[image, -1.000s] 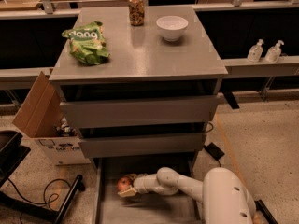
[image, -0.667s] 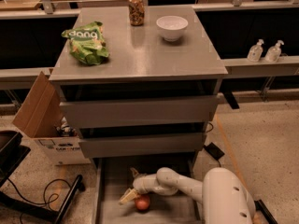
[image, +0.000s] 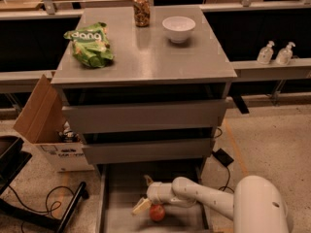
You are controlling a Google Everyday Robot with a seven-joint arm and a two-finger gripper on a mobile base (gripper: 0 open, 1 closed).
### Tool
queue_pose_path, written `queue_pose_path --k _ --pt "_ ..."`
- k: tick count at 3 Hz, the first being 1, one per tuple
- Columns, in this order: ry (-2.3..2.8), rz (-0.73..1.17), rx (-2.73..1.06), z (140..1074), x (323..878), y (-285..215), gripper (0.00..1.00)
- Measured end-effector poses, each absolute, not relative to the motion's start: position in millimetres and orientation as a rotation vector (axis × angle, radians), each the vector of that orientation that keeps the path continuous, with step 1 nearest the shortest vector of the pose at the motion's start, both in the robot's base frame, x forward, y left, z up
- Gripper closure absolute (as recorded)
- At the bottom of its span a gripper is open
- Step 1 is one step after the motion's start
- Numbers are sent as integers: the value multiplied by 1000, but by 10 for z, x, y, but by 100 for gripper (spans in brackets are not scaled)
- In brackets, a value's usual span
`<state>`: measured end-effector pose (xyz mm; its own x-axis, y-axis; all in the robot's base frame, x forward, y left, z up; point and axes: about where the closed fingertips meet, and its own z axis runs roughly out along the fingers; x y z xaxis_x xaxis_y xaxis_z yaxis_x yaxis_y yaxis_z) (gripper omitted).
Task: Place apple into bottom drawer
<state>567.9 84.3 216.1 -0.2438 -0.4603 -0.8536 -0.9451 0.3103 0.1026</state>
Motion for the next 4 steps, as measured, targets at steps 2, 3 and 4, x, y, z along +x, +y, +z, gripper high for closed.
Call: queue_pose_path --k 2,3,4 --pt "1968 450 -1099 3305 5616 -424 0" --pt "1990 415 -1108 3495 5127 -462 0" --pt "2002 460 -1154 3403 4777 -337 0"
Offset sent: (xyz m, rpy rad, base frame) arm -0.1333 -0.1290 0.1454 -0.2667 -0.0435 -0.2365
